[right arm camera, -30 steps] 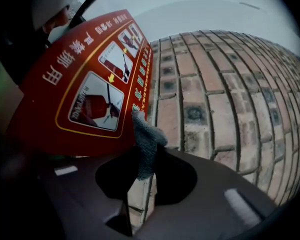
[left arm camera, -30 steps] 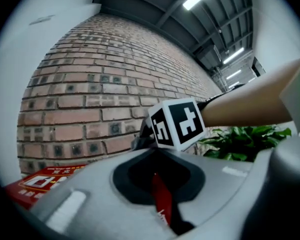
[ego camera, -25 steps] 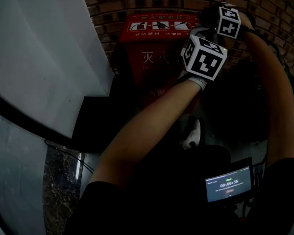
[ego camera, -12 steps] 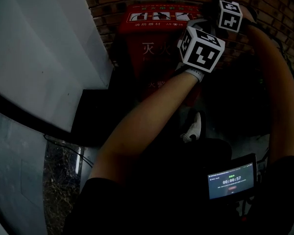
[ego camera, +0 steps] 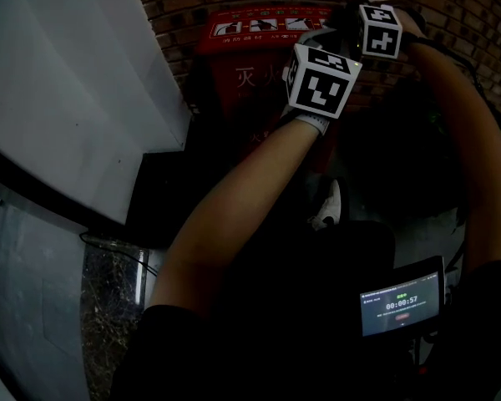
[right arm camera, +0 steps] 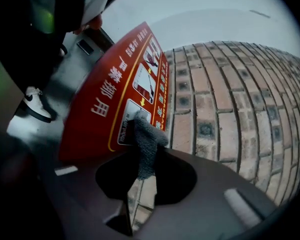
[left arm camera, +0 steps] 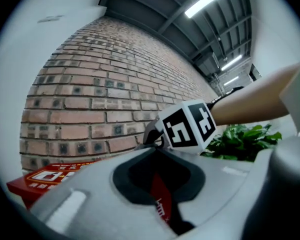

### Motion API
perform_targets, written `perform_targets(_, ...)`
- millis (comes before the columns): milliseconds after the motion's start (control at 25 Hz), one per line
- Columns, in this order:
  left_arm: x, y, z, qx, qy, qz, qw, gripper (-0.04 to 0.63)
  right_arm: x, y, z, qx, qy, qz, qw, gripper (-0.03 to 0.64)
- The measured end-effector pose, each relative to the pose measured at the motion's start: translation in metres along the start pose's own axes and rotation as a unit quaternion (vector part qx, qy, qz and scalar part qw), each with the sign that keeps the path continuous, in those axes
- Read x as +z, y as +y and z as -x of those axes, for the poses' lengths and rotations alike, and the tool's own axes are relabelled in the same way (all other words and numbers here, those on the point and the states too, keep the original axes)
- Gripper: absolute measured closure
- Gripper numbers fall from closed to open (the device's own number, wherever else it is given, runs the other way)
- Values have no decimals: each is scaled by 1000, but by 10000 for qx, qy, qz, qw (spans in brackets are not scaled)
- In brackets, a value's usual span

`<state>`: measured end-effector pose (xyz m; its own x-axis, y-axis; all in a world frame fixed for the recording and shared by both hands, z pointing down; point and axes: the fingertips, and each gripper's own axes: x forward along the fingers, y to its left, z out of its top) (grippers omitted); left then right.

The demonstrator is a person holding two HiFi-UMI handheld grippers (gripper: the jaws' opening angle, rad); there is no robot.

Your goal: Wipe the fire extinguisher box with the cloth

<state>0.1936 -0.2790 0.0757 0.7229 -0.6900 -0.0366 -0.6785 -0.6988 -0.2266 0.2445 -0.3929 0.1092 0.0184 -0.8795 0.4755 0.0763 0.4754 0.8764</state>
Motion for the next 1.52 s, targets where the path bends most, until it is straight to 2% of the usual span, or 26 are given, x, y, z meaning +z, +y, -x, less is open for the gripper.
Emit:
perform_targets(160,2,-6,14,33,57,-118,9999,598,7,12,21,88,-49,54,9999,552)
perform_targets(440,-1,-11,34,8,172,-15,9999,598,18,33,54,262,-140,90,9995,553)
perform_targets(640,-3,-8,45,133,221,16,9997,598,25,44,74,356,-220,74,9991,554)
perform_targets(760,4,-15,60,7,147,200,9997,598,36,39,89,144,-546,-404,9976,552)
perform_targets(880,4,-16,70,-137,26,177,9997,598,56,30,111,-150,-1206,-1278,9843,552)
perform_targets(960,-2,-14,80,-238,28,112,9997,598,71,30,126,-296,-1762,-2012,9631,552)
perform_targets(1000,-6,-13,88,-294,54,91,9995,598,80,31,135,-369,-2087,-2412,9471,552)
perform_targets(1120,-17,-8,116,-477,0,65,9988,598,101,41,165,-609,-3059,-3535,8819,551)
perform_targets(1200,-27,-2,137,-524,-112,137,9985,598,114,60,176,-634,-3538,-4055,8405,549)
perform_targets(1360,-54,10,177,-583,-409,531,9960,598,132,117,170,-353,-4068,-4884,7712,549)
perform_targets(1440,-71,13,195,-542,-459,526,9961,598,140,141,168,-283,-4169,-5112,7510,549)
perform_targets(1520,-89,9,209,-549,-427,455,9965,598,145,163,168,-290,-4193,-5273,7385,549)
